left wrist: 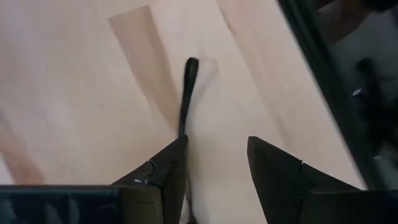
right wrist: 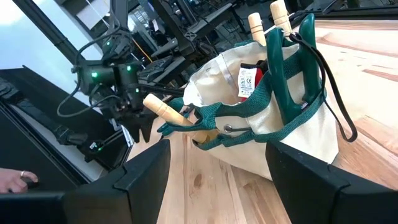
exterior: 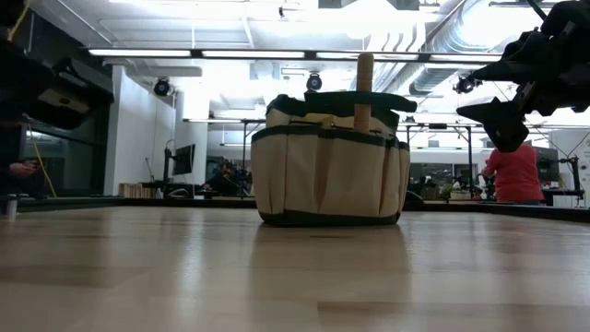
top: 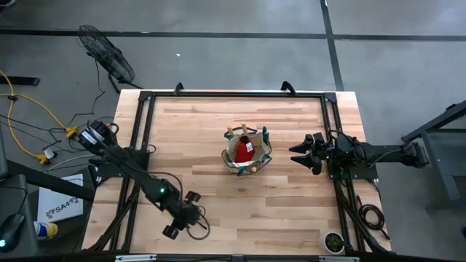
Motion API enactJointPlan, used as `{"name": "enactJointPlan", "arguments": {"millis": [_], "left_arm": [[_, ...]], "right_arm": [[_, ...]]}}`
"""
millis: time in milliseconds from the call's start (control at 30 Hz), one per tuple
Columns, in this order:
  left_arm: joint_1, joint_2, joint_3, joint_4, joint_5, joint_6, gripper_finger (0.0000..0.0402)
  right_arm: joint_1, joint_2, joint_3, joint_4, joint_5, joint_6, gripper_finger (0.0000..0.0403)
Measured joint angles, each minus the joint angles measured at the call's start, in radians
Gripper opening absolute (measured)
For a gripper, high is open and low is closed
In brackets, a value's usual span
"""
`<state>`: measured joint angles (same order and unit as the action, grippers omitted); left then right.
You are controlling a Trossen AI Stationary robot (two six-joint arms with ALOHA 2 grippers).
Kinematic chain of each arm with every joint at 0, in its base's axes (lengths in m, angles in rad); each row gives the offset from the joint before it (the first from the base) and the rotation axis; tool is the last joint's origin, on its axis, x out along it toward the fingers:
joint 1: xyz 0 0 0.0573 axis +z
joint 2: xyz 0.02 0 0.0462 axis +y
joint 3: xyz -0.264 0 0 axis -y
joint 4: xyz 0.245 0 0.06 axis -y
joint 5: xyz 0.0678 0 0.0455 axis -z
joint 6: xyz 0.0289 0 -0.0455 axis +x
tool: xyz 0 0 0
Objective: Pick & Place Garden tools in Gardening bag
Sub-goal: Put the green shears into the brown gardening bag
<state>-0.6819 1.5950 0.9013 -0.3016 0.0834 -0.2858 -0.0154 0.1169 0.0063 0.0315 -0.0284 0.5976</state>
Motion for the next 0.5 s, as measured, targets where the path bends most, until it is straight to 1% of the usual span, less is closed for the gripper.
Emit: {"name": "enactJointPlan", "arguments": {"millis": [167,267,367,500], "left_arm": [[-0.031,0.015,0.017,-0.059,-0.112,0.021,0.0156],[-0.053,0.015,0.017,-0.081,-0.141,0.020,0.0156],[-0.074,0.015,0.017,-0.110,-0.147,0.020,0.0156],[-0.093,0.015,0.017,-0.174,-0.190,0.020,0.0156]], "right_arm": [[0.000,0.000,0.000,0.001,0.000,0.000,0.0256],[0.000,0.000,0.000,0.001,0.000,0.000,0.0256],[0.000,0.000,0.000,0.001,0.000,0.000,0.0256],[0.000,0.000,0.000,0.001,0.000,0.000,0.0256]]}}
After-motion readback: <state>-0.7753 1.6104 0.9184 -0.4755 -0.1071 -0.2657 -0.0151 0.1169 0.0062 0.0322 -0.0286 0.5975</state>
